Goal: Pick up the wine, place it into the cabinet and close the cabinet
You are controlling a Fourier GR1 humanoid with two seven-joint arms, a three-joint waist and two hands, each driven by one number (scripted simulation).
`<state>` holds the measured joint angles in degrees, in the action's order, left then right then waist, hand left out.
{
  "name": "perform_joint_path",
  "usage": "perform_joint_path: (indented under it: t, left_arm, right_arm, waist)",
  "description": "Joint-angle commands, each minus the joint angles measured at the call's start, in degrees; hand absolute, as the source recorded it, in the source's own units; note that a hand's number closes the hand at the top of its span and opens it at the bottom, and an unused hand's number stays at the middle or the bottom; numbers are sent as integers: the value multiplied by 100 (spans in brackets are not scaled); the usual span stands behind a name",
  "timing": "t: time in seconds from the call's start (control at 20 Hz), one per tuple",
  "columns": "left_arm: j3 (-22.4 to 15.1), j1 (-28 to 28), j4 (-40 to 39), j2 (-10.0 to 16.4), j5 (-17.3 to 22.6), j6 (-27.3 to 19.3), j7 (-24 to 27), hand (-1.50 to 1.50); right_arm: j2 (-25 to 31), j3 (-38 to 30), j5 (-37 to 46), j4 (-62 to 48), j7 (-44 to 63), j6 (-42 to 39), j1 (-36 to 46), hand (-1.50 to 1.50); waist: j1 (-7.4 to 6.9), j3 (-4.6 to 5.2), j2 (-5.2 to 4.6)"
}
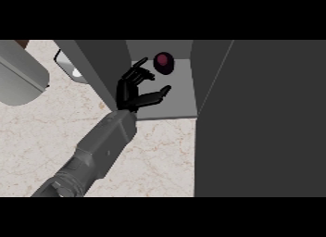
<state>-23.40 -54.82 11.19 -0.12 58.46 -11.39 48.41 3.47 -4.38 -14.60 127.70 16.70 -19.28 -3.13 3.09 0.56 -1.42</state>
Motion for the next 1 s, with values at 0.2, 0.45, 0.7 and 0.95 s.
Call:
perform_joint_path:
  t: [0.2,0.45,0.7,0.95]
  left_arm:
    - [15,379,502,12,-95,-92,632,-150]
    - [-287,891,1081,12,-308,-500,656,-150]
    - [-583,1241,2225,512,-591,-586,-23,-150]
    - [-1131,1963,4233,765,-924,-1105,-814,-150]
  right_arm:
    - [68,-113,94,-88,-253,-175,-208,-150]
    - [93,-49,140,79,99,24,6,-150]
    - [38,-47,-55,552,662,373,119,-150]
    - [-83,216,149,727,434,188,-368,-150]
  waist:
    - [-231,-57,137]
    - [-351,-56,167]
    - [-477,-56,222]
    - [-458,-61,230]
